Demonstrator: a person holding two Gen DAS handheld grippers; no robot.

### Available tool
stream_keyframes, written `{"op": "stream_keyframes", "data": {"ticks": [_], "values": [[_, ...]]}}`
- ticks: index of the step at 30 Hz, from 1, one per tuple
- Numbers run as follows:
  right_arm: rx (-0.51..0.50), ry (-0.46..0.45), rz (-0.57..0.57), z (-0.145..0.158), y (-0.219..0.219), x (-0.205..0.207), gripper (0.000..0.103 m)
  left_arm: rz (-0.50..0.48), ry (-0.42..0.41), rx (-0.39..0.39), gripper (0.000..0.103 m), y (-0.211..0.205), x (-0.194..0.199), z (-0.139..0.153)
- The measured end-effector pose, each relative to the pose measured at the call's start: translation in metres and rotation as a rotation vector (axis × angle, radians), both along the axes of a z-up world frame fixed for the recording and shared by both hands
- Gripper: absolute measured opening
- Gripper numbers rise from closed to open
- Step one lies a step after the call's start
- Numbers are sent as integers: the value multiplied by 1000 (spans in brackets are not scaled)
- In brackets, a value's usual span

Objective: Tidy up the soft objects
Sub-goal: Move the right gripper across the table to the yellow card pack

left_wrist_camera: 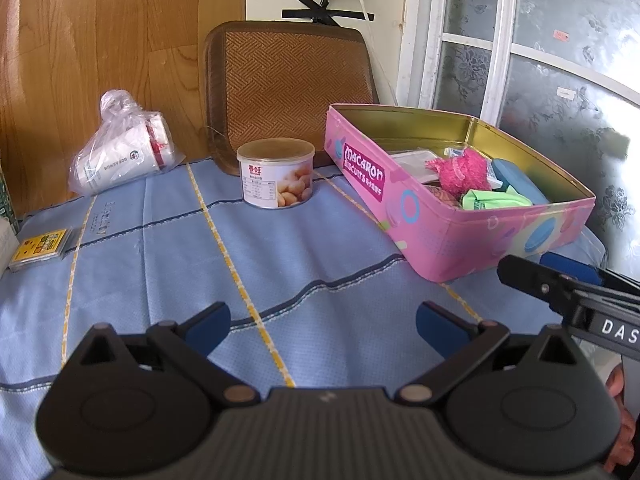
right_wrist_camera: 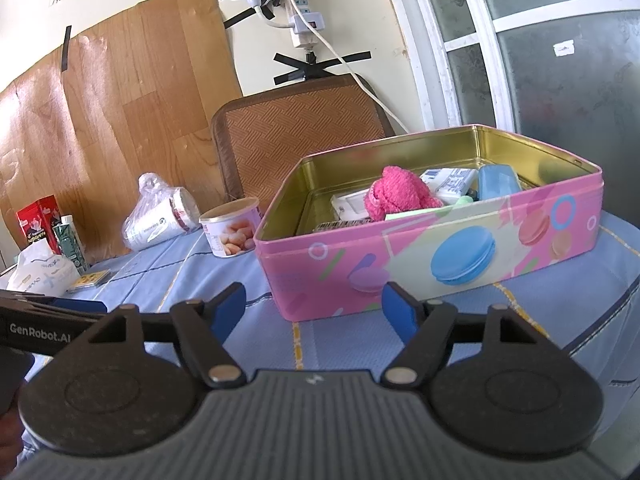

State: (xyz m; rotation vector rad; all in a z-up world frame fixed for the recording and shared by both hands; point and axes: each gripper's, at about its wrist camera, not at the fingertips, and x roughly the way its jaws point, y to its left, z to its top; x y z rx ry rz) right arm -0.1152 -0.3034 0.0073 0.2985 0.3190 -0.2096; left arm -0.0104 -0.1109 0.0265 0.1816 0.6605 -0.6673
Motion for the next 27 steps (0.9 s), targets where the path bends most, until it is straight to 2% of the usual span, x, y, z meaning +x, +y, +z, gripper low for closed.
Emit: {"op": "stream_keyframes", "data": {"ticks": [7, 12, 19, 27], "values": [[-6, -3, -2, 1, 2, 0, 77, 6, -5, -1, 102, 0, -1, 1], [-52, -24, 38, 5, 14, 3, 77, 44, -23, -16, 102, 14, 4, 6], [-125, -46, 167, 12, 41, 13, 77, 192, -10, -46, 102, 64, 26, 6], [-168, -21, 313, 12, 75, 32, 77, 425, -26, 10, 102, 135, 49, -9]]}}
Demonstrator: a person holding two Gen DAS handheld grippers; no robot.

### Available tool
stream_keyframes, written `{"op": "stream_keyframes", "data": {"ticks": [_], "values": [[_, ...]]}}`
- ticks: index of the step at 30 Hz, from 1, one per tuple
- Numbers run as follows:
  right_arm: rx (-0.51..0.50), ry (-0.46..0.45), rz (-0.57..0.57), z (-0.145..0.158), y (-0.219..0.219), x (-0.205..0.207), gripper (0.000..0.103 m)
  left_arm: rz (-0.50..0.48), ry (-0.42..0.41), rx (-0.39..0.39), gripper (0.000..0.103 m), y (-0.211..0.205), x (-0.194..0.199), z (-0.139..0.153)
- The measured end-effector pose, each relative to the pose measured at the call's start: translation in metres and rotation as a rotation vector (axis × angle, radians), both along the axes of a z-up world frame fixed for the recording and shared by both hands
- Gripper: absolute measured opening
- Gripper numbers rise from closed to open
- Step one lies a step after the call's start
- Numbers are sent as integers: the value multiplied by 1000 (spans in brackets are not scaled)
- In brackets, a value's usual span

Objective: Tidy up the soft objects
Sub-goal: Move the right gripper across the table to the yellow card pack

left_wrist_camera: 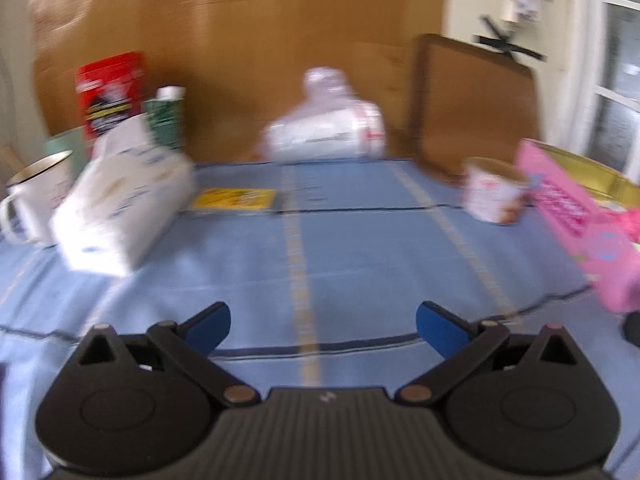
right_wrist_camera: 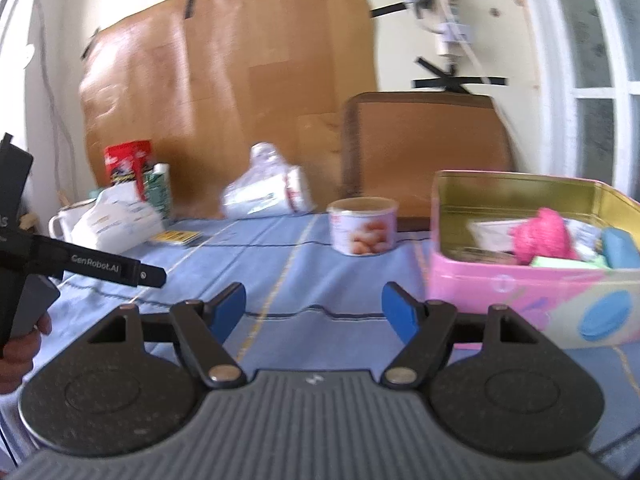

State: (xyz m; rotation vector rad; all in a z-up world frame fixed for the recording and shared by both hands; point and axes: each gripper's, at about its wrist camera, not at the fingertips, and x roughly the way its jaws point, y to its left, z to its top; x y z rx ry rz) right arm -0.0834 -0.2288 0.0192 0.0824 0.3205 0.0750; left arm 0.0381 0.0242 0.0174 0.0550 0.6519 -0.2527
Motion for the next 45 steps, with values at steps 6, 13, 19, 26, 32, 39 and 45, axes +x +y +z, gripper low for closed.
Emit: {"op": "stream_keyframes", "data": {"ticks": [6, 13, 19, 26, 32, 39, 45], "values": [[-17, 35, 54, -4, 18, 14, 77, 85, 8, -25, 102, 40, 9, -10], [-11, 59, 96, -5, 34, 38, 77, 79, -4, -123, 102, 53, 7, -9], [-29, 60, 150, -3, 55, 67, 77, 114, -27, -210, 102, 67, 5, -8], [-51, 57, 203, 2, 74, 118, 77, 132, -11, -275, 102, 79, 11, -11], [-49, 122, 279, 5, 88, 184, 77, 169, -21, -298, 102, 84, 12, -11], [-45, 229, 439, -5, 134, 257, 90, 187, -55, -279, 103, 82, 9, -9], [-282, 271, 593, -14, 183, 294, 95, 201, -55, -288, 103, 84, 9, -9]]}}
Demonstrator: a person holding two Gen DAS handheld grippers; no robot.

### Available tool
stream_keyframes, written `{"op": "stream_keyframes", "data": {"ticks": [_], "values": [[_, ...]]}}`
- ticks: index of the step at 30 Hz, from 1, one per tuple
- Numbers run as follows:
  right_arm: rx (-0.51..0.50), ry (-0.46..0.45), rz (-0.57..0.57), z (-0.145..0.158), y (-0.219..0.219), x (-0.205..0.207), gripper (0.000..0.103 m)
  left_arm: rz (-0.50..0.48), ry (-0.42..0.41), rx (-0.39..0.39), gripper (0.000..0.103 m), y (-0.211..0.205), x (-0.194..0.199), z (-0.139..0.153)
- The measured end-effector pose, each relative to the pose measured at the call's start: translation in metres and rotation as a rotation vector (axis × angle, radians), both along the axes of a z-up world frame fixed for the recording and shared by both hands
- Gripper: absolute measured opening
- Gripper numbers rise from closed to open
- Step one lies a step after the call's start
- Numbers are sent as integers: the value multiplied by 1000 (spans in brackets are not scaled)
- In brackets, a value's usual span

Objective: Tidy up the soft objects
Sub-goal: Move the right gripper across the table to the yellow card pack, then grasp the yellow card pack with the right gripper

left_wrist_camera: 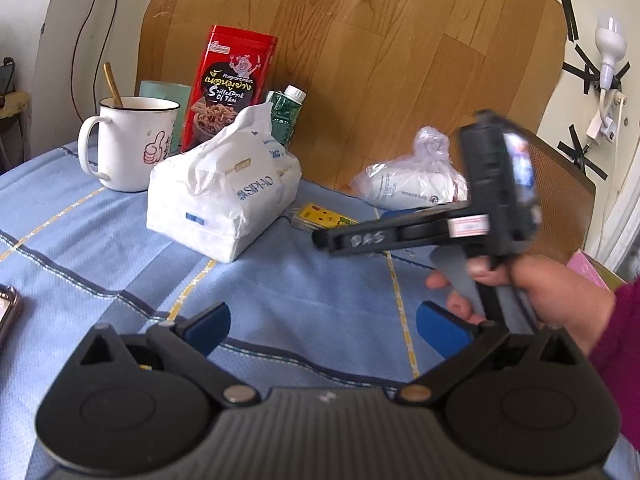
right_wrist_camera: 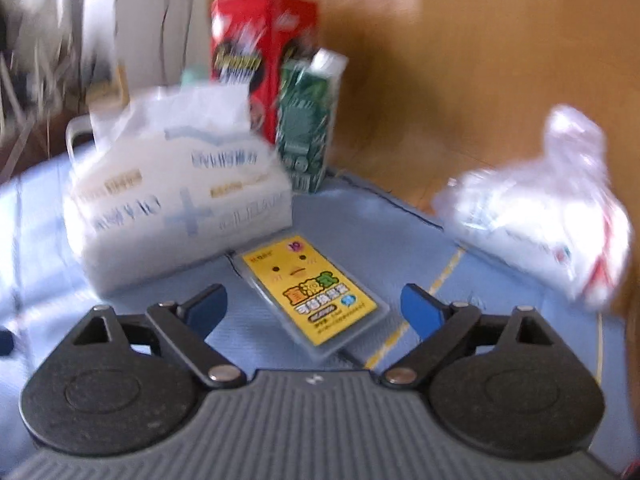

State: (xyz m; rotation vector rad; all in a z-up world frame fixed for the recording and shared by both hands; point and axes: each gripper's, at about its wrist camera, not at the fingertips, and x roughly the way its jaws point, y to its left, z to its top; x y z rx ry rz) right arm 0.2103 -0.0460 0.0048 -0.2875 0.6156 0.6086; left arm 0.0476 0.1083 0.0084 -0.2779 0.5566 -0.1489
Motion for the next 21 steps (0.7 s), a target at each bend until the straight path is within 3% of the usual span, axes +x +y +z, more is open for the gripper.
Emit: {"op": "stream_keyframes", "data": {"ticks": [2, 3, 6, 13, 21], "values": [[-1, 42, 21, -2, 2, 10, 91, 4, 0, -5, 103, 1, 0, 0], [20, 76, 25, -1, -1, 15, 79, 5, -1, -7, 103, 1, 0, 0], [37, 90, 20, 0, -5, 13, 73, 4, 1, -13, 103, 2, 0, -1], [62, 54, -32, -3, -30, -24, 67, 6, -1, -19, 103, 2, -1, 0], [41, 15, -65, -2, -74, -107, 66, 11, 11, -18, 103, 2, 0, 0]]}}
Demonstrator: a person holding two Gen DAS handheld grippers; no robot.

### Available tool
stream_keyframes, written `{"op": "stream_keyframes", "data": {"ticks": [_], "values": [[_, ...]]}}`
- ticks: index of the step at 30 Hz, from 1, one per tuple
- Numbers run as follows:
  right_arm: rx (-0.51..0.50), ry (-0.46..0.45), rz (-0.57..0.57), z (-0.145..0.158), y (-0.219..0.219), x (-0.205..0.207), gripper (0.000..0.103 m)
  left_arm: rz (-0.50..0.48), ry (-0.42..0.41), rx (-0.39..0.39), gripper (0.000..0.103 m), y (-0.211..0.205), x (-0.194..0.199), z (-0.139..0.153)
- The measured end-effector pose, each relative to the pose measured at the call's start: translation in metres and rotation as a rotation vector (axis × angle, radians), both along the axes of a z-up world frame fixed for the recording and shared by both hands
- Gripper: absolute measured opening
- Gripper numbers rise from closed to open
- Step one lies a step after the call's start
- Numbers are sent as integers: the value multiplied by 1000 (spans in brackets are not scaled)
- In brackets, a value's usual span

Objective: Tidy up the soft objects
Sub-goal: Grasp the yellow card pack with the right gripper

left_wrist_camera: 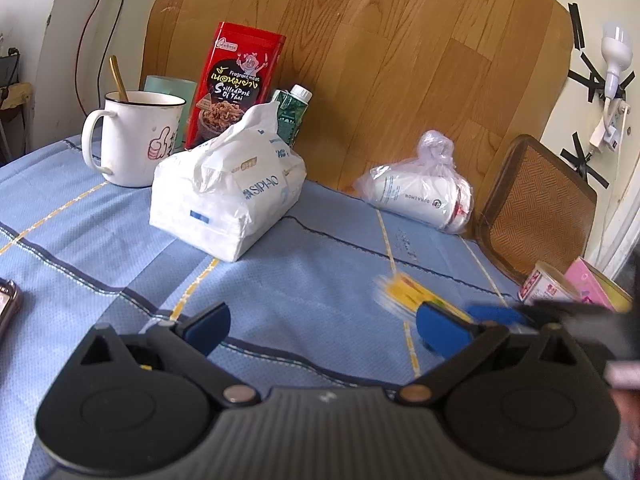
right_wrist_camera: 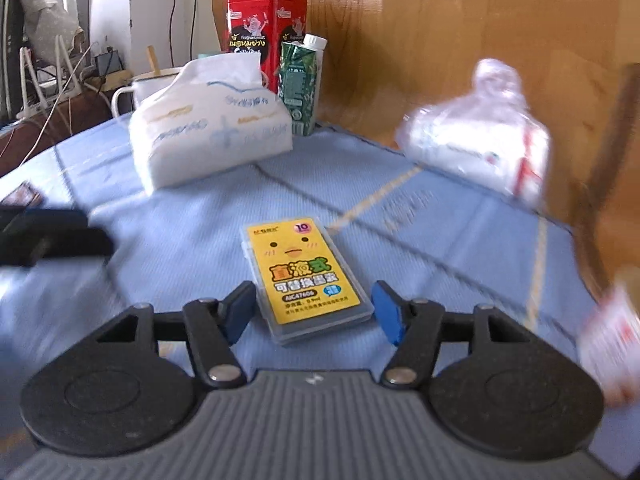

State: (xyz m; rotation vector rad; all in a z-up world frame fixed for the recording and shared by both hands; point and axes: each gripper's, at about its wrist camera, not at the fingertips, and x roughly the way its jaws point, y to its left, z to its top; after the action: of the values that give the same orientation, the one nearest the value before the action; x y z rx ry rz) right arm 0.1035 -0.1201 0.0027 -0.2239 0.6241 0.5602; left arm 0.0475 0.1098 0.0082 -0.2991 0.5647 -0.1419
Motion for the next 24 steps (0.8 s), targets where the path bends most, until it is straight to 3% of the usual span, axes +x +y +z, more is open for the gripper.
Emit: {"op": "stream_keyframes", "data": {"ticks": [9, 24], "values": [[12, -76, -47, -9, -23, -90, 66, 1, 41, 15, 103, -1, 4, -3], [39, -79, -78, -13, -26, -98, 67, -15, 59, 41, 103, -5, 7, -4]]}}
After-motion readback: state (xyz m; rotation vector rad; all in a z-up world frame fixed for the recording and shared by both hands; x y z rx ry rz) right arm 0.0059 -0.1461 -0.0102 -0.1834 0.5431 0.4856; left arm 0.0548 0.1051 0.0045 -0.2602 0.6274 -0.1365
